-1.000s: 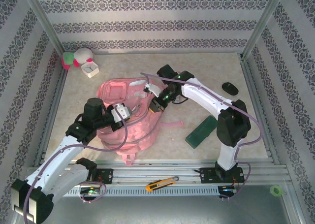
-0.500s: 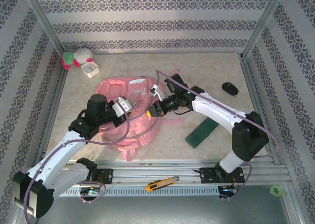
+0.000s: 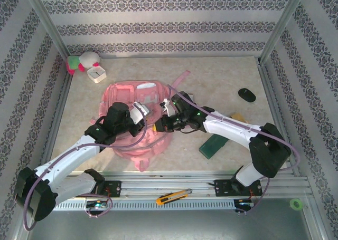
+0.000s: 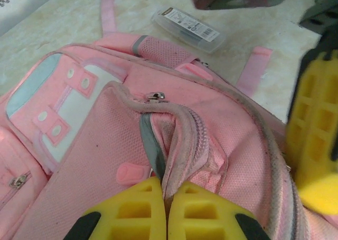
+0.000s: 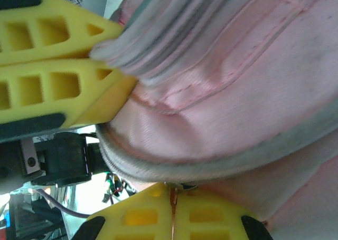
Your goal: Pack the student bag
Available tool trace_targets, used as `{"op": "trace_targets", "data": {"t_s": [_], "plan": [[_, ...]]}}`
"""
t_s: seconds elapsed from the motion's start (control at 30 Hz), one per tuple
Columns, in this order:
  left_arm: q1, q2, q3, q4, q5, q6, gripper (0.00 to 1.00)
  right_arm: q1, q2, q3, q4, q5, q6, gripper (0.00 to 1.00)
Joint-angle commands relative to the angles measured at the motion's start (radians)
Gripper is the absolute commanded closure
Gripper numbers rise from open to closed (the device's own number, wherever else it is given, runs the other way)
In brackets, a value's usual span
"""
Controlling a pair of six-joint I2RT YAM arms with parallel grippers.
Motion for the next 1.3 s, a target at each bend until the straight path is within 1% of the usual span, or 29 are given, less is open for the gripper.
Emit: {"op": "trace_targets", "data": {"t_s": [0.0, 0.03, 0.13, 0.17, 0.23, 0.3, 0.43, 0.5, 0.53, 0.63, 0.73, 0.77, 0.8, 0.83, 0.93, 1.03, 1.17, 1.27], "plan": [[-0.010, 0.032, 0.080, 0.091, -0.137, -0.059, 1.00, 0.053, -0.067, -0.014, 0.111, -0.048, 0.068, 1.00], [-0.011, 0.032, 0.085, 0.081, -0.129, -0.056, 1.00, 0.051, -0.080, -0.022, 0.108, -0.040, 0.075, 1.00], [-0.011, 0.016, 0.079, 0.089, -0.058, -0.069, 1.00, 0.021, -0.110, -0.035, 0.080, -0.014, 0.088, 1.00], [-0.010, 0.017, 0.081, 0.081, -0.061, -0.089, 1.00, 0.010, -0.114, -0.031, 0.066, -0.008, 0.099, 1.00], [-0.011, 0.033, 0.104, 0.035, -0.112, -0.138, 1.00, 0.007, -0.108, -0.014, 0.047, -0.007, 0.112, 1.00], [-0.012, 0.058, 0.126, 0.007, -0.149, -0.186, 1.00, 0.030, -0.093, 0.008, 0.052, 0.000, 0.133, 1.00], [-0.013, 0.092, 0.147, 0.044, -0.157, -0.243, 1.00, 0.084, -0.046, 0.028, 0.093, 0.022, 0.200, 1.00], [-0.012, 0.106, 0.160, 0.067, -0.137, -0.264, 1.00, 0.109, -0.035, 0.024, 0.134, 0.046, 0.221, 1.00], [-0.012, 0.110, 0.165, 0.084, -0.104, -0.265, 1.00, 0.118, -0.027, 0.024, 0.157, 0.051, 0.231, 1.00], [-0.010, 0.109, 0.159, 0.109, -0.021, -0.216, 1.00, 0.118, -0.017, 0.034, 0.162, 0.052, 0.224, 0.99], [0.003, 0.071, 0.110, 0.146, 0.023, -0.134, 1.00, 0.076, -0.066, 0.012, 0.111, 0.077, 0.227, 0.66], [0.021, 0.053, 0.088, 0.163, 0.061, -0.116, 1.00, 0.059, -0.088, 0.001, 0.091, 0.081, 0.227, 0.58], [0.043, 0.030, 0.060, 0.185, 0.125, -0.102, 1.00, 0.039, -0.115, -0.010, 0.065, 0.087, 0.224, 0.53], [0.066, 0.009, 0.035, 0.210, 0.168, -0.093, 1.00, 0.018, -0.139, -0.018, 0.040, 0.097, 0.223, 0.50], [0.115, -0.034, -0.001, 0.238, 0.296, -0.034, 1.00, -0.031, -0.177, -0.037, 0.021, 0.108, 0.239, 0.47], [0.145, -0.057, -0.011, 0.240, 0.408, 0.028, 1.00, -0.059, -0.156, -0.041, 0.045, 0.094, 0.290, 0.46], [0.174, -0.059, -0.019, 0.284, 0.527, 0.027, 1.00, -0.044, -0.080, 0.006, 0.137, 0.051, 0.341, 0.46], [0.178, -0.058, -0.015, 0.300, 0.572, 0.015, 1.00, -0.035, -0.031, 0.032, 0.164, 0.063, 0.385, 0.47]]}}
